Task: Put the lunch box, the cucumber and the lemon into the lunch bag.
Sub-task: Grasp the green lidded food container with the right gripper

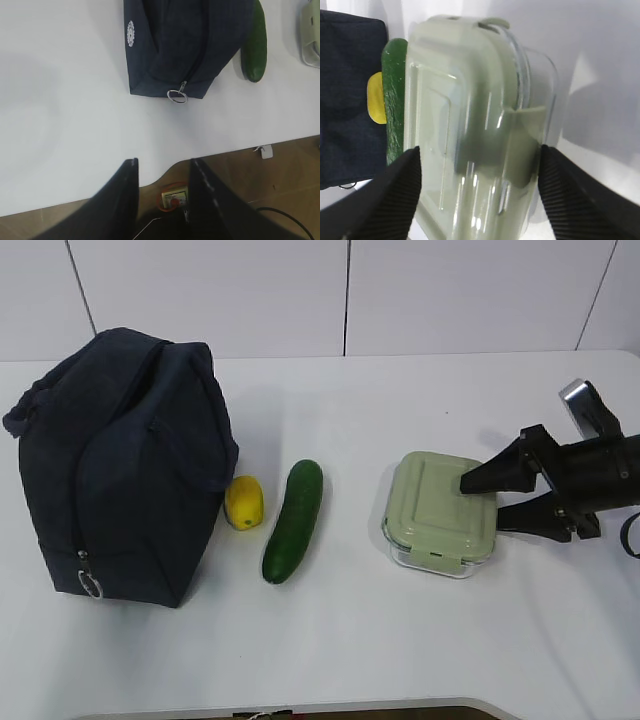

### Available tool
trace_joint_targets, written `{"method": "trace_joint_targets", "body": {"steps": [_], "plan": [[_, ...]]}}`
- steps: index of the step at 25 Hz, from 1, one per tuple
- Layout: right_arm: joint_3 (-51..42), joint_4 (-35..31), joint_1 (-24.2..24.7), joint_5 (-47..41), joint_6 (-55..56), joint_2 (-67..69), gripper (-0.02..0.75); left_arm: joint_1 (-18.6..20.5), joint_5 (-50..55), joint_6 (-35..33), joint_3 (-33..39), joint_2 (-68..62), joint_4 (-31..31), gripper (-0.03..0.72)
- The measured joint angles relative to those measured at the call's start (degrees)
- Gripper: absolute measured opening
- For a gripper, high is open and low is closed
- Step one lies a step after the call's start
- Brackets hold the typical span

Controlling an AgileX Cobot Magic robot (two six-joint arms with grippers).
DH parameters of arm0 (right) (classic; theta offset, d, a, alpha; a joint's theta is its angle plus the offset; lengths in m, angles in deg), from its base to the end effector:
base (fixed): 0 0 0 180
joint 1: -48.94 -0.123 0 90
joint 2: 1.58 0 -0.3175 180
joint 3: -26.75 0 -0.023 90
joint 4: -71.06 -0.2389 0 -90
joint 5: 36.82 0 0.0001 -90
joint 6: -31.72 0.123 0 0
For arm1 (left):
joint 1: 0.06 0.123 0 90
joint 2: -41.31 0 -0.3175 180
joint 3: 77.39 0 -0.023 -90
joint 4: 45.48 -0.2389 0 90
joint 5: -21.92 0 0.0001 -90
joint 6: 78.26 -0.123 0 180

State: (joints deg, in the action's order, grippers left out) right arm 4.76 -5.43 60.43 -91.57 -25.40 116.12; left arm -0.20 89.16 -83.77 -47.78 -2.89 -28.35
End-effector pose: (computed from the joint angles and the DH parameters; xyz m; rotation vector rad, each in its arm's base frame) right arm 0.3601 0.0265 0.1676 0.2355 2.4931 1.2258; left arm 0.0712 -0.0336 0.3422 0.0976 2.4291 -0.3470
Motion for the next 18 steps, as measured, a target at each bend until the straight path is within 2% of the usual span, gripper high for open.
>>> {"method": "trace_joint_targets", "body": {"steps": [18], "plan": [[0.1, -5.8, 0.0, -4.7, -4.8, 5.3, 0.572, 0.0, 0.0, 0.0, 0.0, 0.0, 0.0, 0.242]]}}
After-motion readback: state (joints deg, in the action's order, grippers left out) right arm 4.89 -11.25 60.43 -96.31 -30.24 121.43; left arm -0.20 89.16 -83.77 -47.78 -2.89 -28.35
